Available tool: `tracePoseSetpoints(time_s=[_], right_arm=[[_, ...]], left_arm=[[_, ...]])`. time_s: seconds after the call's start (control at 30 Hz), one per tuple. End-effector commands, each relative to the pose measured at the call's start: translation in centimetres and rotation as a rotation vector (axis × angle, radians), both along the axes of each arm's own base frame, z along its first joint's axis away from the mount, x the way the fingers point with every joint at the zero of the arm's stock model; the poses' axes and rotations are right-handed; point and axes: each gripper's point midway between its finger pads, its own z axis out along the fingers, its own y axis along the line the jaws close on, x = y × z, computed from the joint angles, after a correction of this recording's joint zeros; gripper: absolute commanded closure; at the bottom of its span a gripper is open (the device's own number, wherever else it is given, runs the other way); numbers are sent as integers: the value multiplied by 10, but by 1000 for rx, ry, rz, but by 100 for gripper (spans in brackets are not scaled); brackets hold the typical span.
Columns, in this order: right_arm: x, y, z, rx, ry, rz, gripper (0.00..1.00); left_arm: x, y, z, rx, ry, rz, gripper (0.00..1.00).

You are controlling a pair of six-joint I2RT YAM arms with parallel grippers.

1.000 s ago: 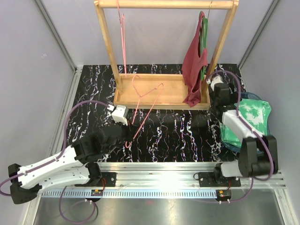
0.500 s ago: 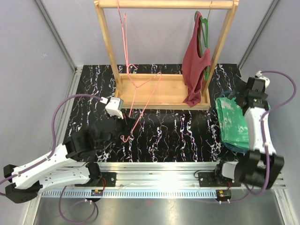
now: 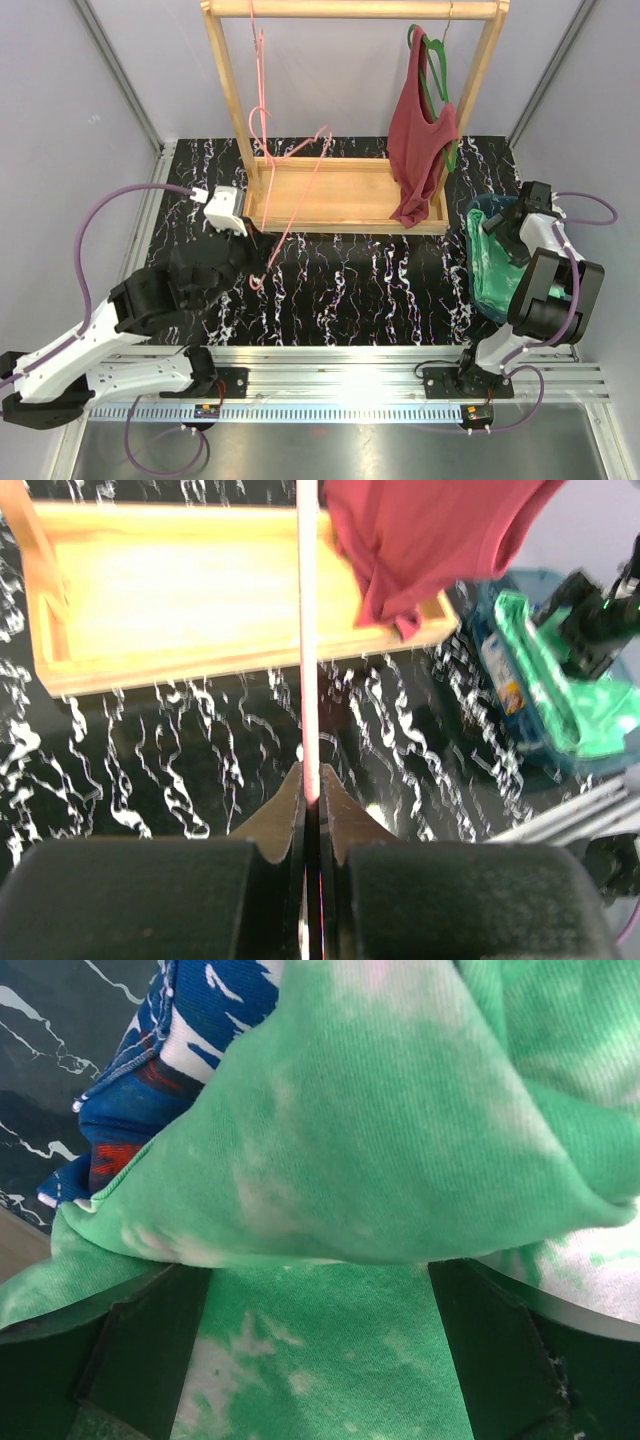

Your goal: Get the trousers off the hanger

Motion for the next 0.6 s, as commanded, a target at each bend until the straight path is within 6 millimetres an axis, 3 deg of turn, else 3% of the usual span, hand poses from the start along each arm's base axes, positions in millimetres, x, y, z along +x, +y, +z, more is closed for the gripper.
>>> tracePoseSetpoints(time_s=[0.0, 0.03, 0.17, 0.2, 0.33, 0.37, 0.43, 0.57], right_arm=[[-52, 8, -45, 39, 197, -43, 0], [-46, 2, -28, 2, 164, -37, 1], [-33, -17, 72, -152, -11, -12, 1], [-28, -20, 114, -194, -112, -21, 1], [-29, -3, 178, -216, -315, 22, 1], [-31, -1, 191, -228, -353, 31, 1], [-38, 12, 224, -247, -447, 106, 1], [-49, 58, 279, -215, -668, 312, 1]], left_arm=[[9, 5, 34, -3, -61, 48, 100], [13, -1, 40, 15, -68, 45, 100], [32, -13, 51, 86, -88, 93, 100], [36, -15, 53, 103, -92, 110, 100], [57, -30, 64, 173, -102, 157, 100], [61, -30, 76, 165, -118, 172, 100], [76, -32, 72, 219, -119, 207, 100], [100, -37, 80, 251, -135, 221, 100]])
